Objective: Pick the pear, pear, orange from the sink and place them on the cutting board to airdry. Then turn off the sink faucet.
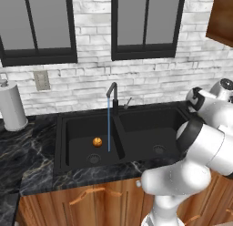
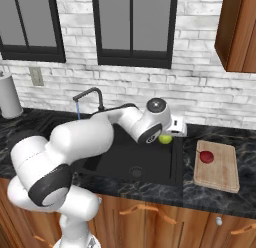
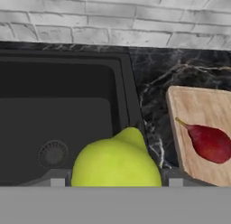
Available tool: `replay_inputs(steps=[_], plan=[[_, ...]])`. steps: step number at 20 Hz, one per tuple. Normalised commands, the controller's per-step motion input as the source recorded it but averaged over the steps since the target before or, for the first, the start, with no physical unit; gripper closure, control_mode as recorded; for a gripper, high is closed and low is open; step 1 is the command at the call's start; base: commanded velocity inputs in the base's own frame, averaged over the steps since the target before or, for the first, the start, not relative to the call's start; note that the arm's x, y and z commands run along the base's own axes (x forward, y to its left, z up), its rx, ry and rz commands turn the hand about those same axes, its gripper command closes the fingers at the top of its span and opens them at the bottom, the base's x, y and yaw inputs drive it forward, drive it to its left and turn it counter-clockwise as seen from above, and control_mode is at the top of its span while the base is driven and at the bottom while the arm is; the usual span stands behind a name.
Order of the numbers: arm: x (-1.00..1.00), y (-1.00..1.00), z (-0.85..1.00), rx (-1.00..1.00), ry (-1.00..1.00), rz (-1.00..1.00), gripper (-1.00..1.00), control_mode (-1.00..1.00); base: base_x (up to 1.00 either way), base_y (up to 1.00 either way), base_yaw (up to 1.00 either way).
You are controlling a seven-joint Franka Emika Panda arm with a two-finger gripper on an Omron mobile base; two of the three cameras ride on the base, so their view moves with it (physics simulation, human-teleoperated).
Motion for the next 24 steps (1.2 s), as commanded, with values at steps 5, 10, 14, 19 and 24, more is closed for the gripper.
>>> replay_inputs(steps=[5, 10, 14, 19, 24], plan=[[-0.43, -0.4, 0.46, 0.0, 0.03, -0.09, 1.0, -1.0, 0.0, 0.0, 0.0], [-0.17, -0.38, 0.15, -0.01, 0.0, -0.04, 1.0, -1.0, 0.0, 0.0, 0.0], [-0.12, -0.55, 0.0, 0.0, 0.01, -0.03, 1.0, -1.0, 0.0, 0.0, 0.0], [-0.62, -0.29, 0.04, 0.0, 0.0, -0.02, 1.0, -1.0, 0.0, 0.0, 0.0], [-0.76, 0.01, 0.37, 0.0, -0.02, 0.0, 1.0, -1.0, 0.0, 0.0, 0.0]])
